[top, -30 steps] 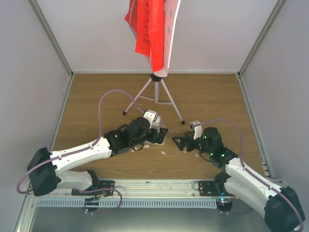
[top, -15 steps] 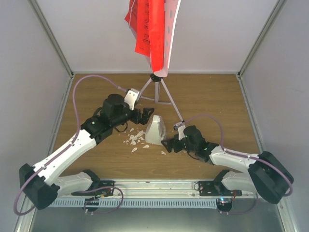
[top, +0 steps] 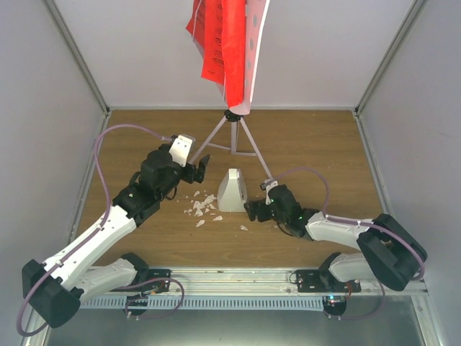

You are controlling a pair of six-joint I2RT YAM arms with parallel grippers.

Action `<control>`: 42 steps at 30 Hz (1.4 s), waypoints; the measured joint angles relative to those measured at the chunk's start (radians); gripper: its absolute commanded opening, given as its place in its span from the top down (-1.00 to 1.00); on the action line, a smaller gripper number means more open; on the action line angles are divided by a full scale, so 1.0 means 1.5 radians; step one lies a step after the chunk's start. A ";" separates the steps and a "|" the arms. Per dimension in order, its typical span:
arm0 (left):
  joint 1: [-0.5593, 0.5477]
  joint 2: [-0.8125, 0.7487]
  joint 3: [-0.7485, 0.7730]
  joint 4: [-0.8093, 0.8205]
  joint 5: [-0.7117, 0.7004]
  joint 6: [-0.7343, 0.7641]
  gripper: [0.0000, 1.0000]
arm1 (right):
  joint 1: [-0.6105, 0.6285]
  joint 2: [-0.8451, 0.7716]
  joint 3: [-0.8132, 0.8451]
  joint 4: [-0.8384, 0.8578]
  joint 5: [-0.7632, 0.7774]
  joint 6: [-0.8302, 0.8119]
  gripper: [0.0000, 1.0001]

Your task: Pack up the instrument practice props

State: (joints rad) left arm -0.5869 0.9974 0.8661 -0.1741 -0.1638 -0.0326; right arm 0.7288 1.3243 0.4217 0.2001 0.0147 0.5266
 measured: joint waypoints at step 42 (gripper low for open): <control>0.009 -0.003 -0.006 0.005 -0.029 0.048 -0.98 | 0.181 0.160 0.002 0.187 0.220 -0.031 -0.99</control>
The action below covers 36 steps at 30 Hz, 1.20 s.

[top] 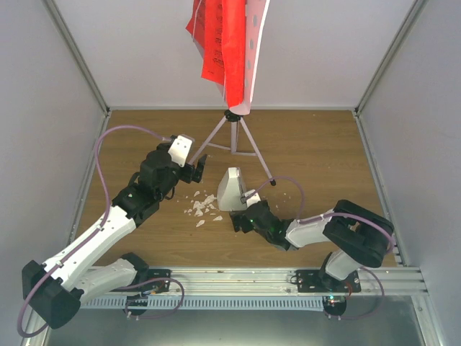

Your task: Pack up the instrument practice props

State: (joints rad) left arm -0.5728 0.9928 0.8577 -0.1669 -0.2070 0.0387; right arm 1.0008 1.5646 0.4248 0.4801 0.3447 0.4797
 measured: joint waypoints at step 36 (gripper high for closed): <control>0.000 0.000 0.000 0.000 0.000 0.003 -0.98 | 0.002 0.070 0.010 0.082 0.025 -0.057 -0.40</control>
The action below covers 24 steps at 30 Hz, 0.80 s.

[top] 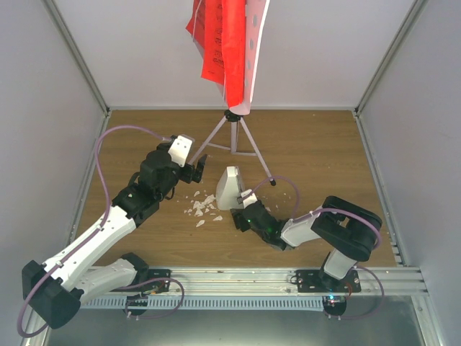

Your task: Pack up the instrument practice props

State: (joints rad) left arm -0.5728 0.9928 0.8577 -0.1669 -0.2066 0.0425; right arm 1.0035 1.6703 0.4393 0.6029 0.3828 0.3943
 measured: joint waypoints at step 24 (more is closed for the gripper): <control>0.003 0.000 -0.001 0.001 0.000 0.002 -0.98 | 0.001 -0.110 -0.048 -0.008 0.004 -0.007 -0.99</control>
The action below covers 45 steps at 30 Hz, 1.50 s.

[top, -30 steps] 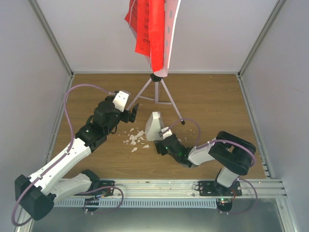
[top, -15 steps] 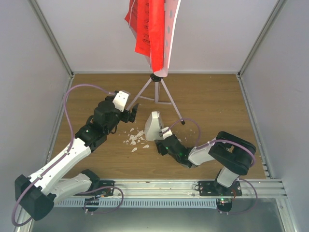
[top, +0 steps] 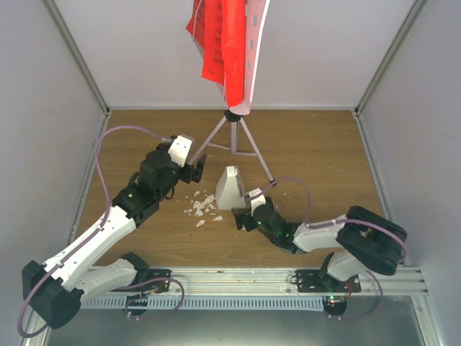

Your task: Pack up the instrument practice props

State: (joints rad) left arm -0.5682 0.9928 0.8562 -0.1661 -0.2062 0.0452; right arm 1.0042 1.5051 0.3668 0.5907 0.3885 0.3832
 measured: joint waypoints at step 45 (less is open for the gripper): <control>-0.259 0.417 0.324 -0.307 -0.155 -0.435 -0.79 | -0.287 -0.484 -0.045 -0.460 -0.125 0.110 -0.99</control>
State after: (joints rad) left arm -0.9562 1.6188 1.3418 -0.6262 -0.4389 -0.6079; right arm 0.5735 0.7795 0.2996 -0.0990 0.2016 0.5476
